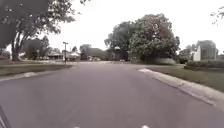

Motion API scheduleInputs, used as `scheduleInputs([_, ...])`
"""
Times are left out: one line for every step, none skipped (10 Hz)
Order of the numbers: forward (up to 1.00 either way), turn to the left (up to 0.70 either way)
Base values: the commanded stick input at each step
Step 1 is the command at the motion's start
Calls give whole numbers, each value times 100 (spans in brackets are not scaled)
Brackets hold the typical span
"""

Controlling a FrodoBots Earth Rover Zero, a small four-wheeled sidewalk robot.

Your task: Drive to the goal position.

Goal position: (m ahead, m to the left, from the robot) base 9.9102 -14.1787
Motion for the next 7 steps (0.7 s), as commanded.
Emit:
scheduleInputs([70, 0])
scheduleInputs([70, 0])
scheduleInputs([70, 0])
scheduleInputs([70, 0])
scheduleInputs([70, 0])
scheduleInputs([70, -22])
scheduleInputs([70, -32])
